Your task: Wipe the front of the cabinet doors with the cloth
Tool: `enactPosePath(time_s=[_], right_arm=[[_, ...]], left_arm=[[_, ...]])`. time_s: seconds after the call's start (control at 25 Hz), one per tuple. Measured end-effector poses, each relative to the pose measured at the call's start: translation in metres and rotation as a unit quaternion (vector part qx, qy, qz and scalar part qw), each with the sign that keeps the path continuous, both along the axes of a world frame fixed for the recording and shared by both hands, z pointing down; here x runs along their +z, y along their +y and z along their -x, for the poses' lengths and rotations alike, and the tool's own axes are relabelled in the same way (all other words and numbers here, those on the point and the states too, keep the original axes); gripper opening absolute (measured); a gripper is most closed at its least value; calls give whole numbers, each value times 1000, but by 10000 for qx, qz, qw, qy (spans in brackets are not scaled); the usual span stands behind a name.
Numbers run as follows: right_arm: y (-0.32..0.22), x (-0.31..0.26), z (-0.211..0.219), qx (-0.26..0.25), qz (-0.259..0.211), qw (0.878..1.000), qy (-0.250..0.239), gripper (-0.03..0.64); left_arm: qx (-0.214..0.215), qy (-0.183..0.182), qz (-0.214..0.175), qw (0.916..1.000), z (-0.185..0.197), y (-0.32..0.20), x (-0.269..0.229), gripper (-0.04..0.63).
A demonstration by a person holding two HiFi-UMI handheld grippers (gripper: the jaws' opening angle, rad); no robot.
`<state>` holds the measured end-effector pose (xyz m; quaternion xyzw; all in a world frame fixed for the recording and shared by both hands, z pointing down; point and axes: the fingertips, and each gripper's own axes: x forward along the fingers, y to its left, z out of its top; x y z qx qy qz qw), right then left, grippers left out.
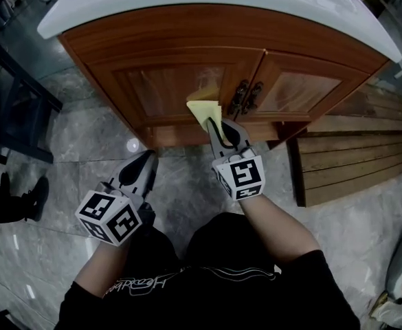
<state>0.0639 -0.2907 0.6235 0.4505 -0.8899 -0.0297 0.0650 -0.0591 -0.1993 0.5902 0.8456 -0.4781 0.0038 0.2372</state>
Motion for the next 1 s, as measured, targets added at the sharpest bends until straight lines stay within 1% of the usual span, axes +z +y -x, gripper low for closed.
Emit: enactPosePath(time_s=[0.24,0.6,0.84,1.0], right_arm=[[-1,1,-27,209,31,9998,-61,40],[1,5,-62,441,60,9990,-103,40],[2,9,-86,725,166,9968,-305,40],[8,7,-92,764,245,9952,-554,40]], left_arm=[[92,5,26,10000,-12,-3,3,6],[139,-9,38,9999,-18,-5,6,6],[138,-16,38,9999,-17,-6,9,6],[205,-25,-48,9998,-15,-6,8,5]])
